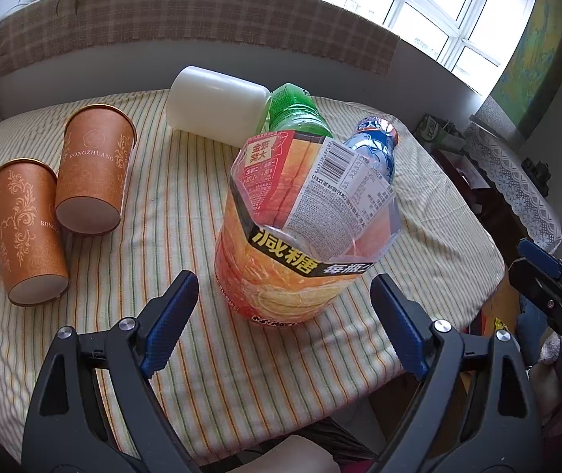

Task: Flip cup upright
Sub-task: 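Open the left gripper and withdraw it from the upright cup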

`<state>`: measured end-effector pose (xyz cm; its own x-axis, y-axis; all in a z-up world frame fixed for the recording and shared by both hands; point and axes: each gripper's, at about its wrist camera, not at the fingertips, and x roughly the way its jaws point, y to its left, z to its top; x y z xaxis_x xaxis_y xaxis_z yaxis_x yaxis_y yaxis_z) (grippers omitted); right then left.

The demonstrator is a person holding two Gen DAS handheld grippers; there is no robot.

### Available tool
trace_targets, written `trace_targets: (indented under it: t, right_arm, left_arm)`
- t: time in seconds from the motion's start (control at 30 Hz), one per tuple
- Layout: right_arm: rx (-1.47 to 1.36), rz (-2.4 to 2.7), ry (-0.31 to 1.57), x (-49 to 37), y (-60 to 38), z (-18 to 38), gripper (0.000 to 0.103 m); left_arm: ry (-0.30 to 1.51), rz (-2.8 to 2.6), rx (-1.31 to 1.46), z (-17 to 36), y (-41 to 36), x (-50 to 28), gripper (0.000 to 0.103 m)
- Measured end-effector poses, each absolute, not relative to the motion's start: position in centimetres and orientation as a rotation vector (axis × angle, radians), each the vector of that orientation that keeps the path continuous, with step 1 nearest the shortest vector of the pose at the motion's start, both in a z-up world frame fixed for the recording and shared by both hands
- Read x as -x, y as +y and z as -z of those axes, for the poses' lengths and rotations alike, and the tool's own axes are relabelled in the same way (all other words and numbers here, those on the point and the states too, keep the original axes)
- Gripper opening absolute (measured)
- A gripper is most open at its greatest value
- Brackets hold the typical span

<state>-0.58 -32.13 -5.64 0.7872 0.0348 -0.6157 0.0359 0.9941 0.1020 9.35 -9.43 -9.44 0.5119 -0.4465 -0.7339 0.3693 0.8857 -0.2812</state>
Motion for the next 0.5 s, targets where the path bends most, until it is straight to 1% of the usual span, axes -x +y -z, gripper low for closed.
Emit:
trace_targets:
  t: [0.17, 0.27, 0.5]
  right_arm:
    - [-0.098, -0.004, 0.641, 0.6, -31.6, 5.3, 0.091]
    - [-0.093, -0.008, 0.628, 0.6, -31.2, 5.2, 0.091]
    - [-0.061, 0.000, 0.565, 0.7, -29.9, 4.6, 0.091]
  left_arm:
    - [0.871, 0.453, 0.097, 8.9, -7.5, -7.8, 0.091]
    - [0.814, 0.410, 0.103, 8.1, -6.3, -6.7, 0.091]
    - [0.557, 0.253, 0.070, 4.6, -4.1, -2.3, 0.091]
